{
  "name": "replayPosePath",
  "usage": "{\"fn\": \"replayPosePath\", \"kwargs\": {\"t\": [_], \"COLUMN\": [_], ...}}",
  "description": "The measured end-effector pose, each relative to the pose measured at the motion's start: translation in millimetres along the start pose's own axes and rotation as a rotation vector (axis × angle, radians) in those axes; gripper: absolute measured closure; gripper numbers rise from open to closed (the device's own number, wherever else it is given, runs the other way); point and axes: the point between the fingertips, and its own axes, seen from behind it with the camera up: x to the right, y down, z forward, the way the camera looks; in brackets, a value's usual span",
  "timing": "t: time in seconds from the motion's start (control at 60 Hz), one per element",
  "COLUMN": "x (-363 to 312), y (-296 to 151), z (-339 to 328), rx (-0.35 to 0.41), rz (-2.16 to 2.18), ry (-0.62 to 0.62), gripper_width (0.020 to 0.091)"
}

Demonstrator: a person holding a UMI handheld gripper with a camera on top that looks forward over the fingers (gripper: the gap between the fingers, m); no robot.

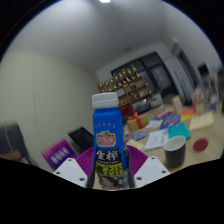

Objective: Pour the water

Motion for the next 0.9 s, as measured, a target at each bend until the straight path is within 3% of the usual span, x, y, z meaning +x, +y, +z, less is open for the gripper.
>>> {"fn": "replayPosePath", "kwargs": {"t": [0.1,0.317,0.55,0.867,0.9], "x": [-5.8,23.3,19.3,-4.3,-9.5], "y": [-30.9,-54.8,-54.8,-45.7,-42.9], "z": [1.5,-2.2,-5.5,-21.3,-45.5], "rx": [0.004,0.011,0.025,0.032,0.028], "rz": [0.419,1.293,1.667,1.821,1.818], "ry": [-0.118,-0.331,-0.399,-0.407,-0.404], "gripper_width": [0.0639,0.0641,0.0641,0.0636,0.0641]}}
